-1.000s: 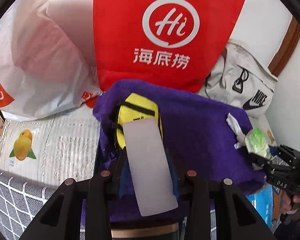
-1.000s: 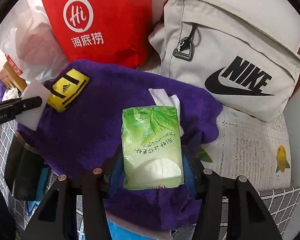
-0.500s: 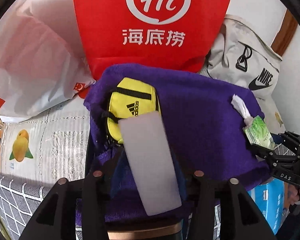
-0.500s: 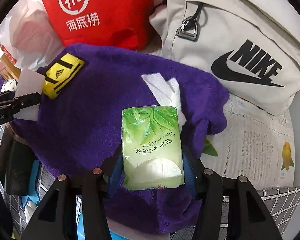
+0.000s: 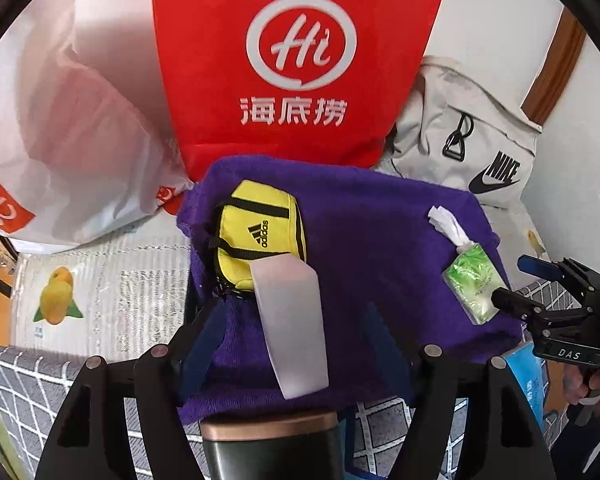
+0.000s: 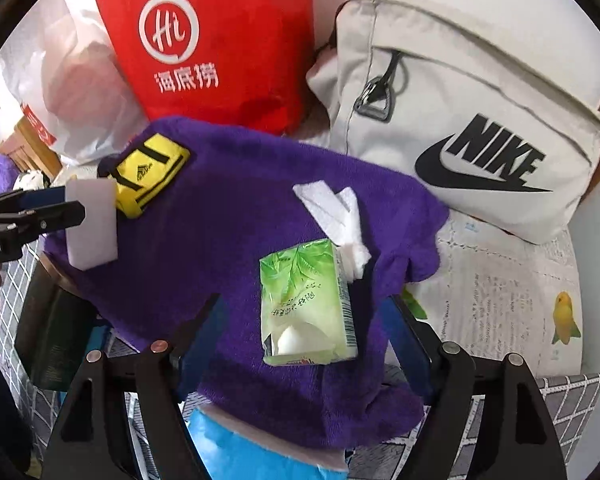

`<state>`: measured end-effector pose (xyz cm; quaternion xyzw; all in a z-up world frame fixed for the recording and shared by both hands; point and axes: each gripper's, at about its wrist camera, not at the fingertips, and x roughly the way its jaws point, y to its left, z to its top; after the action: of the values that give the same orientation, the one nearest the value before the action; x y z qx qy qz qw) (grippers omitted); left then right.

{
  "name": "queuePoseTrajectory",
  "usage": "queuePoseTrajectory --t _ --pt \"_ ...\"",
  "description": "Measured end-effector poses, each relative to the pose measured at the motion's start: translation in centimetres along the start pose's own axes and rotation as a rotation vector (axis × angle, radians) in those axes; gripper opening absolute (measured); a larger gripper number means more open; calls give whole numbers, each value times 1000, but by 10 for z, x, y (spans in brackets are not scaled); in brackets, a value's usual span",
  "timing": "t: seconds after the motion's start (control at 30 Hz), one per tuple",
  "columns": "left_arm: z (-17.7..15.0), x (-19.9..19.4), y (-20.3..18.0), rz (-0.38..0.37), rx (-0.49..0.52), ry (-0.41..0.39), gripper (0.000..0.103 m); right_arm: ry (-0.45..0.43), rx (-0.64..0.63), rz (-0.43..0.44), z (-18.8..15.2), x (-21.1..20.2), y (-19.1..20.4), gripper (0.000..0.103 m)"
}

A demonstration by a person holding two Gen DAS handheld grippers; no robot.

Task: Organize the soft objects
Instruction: 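Lower the sponge beside the pouch on the towel while the right tool sets the green pack down, then open both tools and withdraw them from the purple towel, then grasp the white glove with the left tool while the right tool grasps the clear plastic bag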

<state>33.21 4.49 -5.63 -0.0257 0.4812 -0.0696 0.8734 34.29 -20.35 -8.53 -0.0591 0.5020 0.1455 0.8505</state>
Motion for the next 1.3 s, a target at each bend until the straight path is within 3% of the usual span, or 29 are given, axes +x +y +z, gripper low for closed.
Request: queuePoseTrajectory --t 0.2,0.37,0.7,0.9,1.1,1.3 --pt "-11 -37 -16 9 22 -57 71 -50 18 -6 -5 -33 5 79" --pt "-44 -66 -29 2 72 -65 71 -85 4 -10 -27 -68 23 79" --pt "-135 -109 -28 -16 55 -48 71 -178 16 50 -119 -135 67 79" --pt "-172 -122 -16 30 12 -47 71 -122 -8 83 -191 -126 107 79" --pt "-202 -134 -8 -21 -41 -59 71 -87 16 132 -226 -107 135 79" --pt "-226 -133 5 -41 -88 -40 71 -44 36 43 -238 -78 147 79"
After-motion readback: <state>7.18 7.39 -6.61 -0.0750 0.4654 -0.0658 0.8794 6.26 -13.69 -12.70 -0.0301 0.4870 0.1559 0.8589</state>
